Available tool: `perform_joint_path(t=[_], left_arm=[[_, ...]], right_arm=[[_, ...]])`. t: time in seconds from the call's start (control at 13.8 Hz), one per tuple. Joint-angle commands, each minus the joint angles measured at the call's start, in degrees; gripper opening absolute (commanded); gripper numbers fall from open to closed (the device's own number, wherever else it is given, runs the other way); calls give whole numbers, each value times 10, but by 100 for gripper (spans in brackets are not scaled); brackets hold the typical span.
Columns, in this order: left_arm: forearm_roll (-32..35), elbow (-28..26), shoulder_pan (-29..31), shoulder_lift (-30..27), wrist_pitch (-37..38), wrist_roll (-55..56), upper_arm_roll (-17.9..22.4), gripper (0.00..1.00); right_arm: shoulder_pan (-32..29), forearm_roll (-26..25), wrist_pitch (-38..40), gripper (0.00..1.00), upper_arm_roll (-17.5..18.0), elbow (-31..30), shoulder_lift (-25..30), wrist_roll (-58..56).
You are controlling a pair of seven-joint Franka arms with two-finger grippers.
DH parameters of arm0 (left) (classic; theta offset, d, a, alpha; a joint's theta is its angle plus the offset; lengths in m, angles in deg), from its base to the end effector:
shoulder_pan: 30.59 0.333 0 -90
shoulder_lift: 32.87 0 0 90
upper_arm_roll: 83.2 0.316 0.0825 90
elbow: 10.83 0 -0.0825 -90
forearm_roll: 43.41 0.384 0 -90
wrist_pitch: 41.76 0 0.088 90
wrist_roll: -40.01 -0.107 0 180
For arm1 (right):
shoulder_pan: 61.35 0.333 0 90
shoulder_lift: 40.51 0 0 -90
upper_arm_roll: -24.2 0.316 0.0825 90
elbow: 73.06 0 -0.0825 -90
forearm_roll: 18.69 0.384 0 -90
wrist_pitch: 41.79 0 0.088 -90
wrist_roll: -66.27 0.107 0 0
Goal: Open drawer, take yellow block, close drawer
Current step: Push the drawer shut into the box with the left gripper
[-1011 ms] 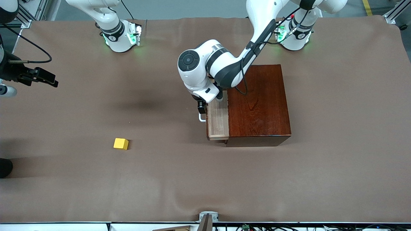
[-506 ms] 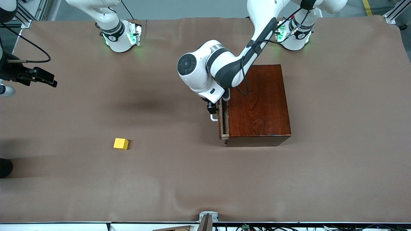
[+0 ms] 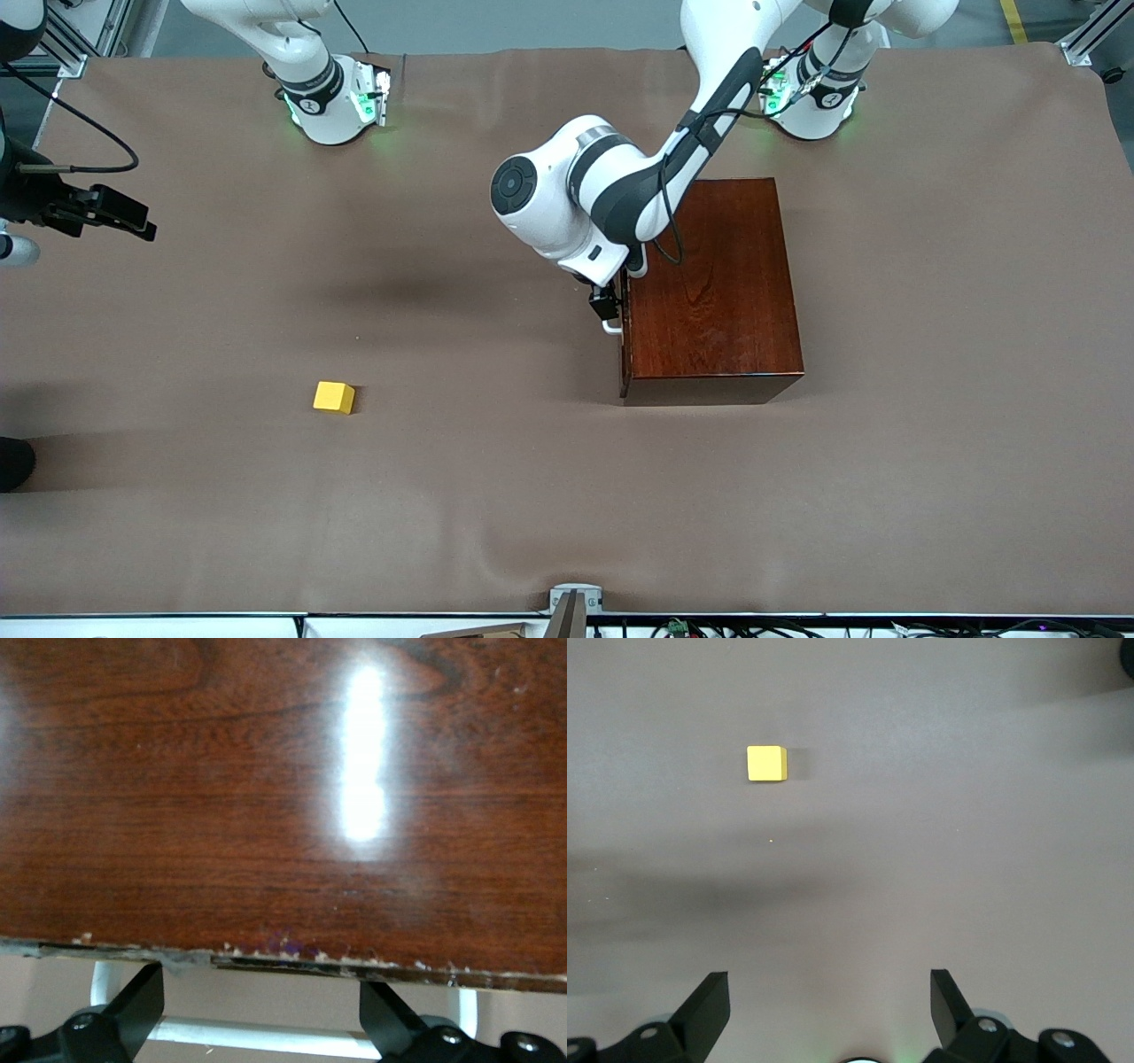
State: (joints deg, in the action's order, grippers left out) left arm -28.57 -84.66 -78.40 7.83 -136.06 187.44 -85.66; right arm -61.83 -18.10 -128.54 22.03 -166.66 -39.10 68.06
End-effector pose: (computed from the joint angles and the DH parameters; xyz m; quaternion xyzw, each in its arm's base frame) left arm 0.4714 -0.5169 0.3062 -0.6692 -0.7139 -0.1360 0.1550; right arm 0.5385 -0.0240 0.6038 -0.9981 0.0386 0.0474 0.0060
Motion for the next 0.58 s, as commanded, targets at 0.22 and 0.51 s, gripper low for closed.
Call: perform_joint_path(t=[0.22,0.51], left_arm=[[41,1,-2,-4,25,13,-3,100],[37,18,1,-32,10,8,-9,100]], right_arm=[[-7,-5,8,100,3,10,-1,-6],[-7,-5,8,100,3,10,-1,-6]])
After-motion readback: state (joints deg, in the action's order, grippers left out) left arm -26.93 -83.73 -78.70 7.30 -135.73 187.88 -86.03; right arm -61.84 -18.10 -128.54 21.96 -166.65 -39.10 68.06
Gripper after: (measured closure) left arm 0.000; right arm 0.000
